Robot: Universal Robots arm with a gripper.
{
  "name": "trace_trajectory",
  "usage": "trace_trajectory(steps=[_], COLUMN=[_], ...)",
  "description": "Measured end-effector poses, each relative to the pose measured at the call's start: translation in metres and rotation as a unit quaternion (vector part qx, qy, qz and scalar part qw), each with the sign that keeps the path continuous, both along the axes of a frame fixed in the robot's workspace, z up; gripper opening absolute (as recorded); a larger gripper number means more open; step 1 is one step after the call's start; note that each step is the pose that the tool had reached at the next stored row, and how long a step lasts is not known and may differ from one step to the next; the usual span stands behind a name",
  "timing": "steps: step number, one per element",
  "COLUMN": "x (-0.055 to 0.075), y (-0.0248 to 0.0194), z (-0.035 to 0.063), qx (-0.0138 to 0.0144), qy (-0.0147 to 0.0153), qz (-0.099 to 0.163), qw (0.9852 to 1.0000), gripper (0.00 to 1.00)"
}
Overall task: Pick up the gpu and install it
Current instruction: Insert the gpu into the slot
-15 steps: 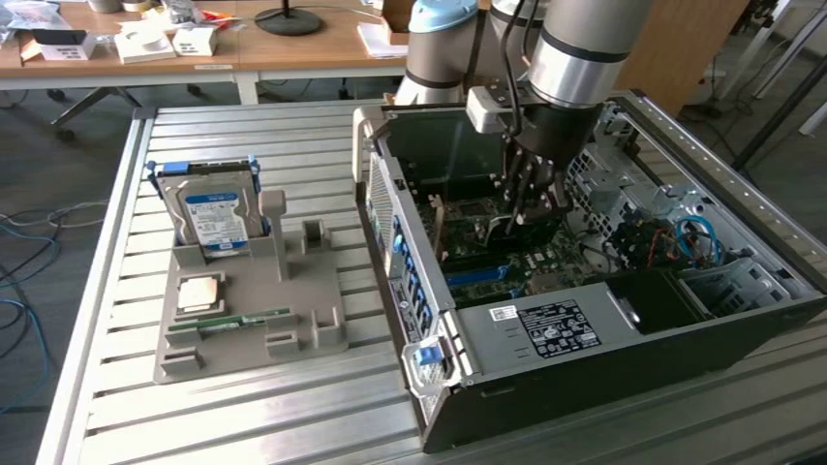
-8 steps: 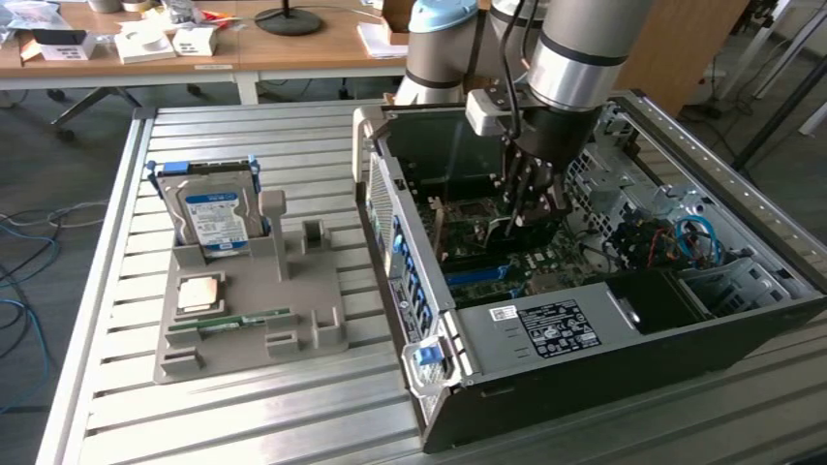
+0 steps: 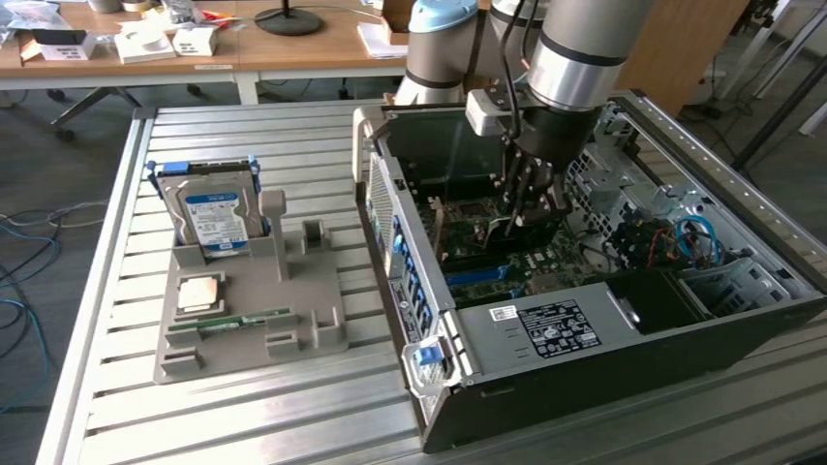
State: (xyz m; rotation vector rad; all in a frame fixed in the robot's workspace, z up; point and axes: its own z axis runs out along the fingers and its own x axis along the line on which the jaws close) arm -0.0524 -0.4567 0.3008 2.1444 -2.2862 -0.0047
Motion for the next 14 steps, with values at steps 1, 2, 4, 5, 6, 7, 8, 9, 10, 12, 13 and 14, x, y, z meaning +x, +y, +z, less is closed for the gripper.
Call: trace_trajectory(steps=[1, 2, 4, 5, 6, 7, 8, 9, 10, 12, 13, 14], x=[0.0000, 0.0000, 0.0000, 0.0000, 0.0000, 0.0000, 0.0000, 0.0000, 0.0000, 0.0000, 0.0000, 0.0000], y=[0.0000, 0.0000, 0.0000, 0.0000, 0.0000, 0.0000, 0.0000, 0.0000, 0.0000, 0.0000, 0.0000, 0.0000], z=[-0.0008, -0.0012, -0.0011, -0.0011, -0.0012, -0.0013, -0.0020, -0.0031, -0.0041, -0.0059, -0.0067, -0.0072], qx=[0.0000, -0.0001, -0.0002, -0.0002, -0.0002, -0.0001, 0.0001, 0.0001, 0.0000, 0.0000, 0.0000, -0.0001], qy=[0.0000, 0.0000, 0.0001, 0.0001, 0.0001, 0.0001, 0.0000, 0.0000, 0.0000, 0.0000, 0.0000, 0.0000], qz=[0.000, 0.000, 0.000, 0.000, 0.000, 0.000, 0.000, 0.000, 0.000, 0.000, 0.000, 0.000], qw=[1.0000, 1.0000, 1.0000, 1.0000, 1.0000, 1.0000, 1.0000, 1.0000, 1.0000, 1.0000, 1.0000, 1.0000], gripper=[0.26, 0.26, 0.26, 0.26, 0.26, 0.26, 0.26, 0.26, 0.26, 0.26, 0.26, 0.26])
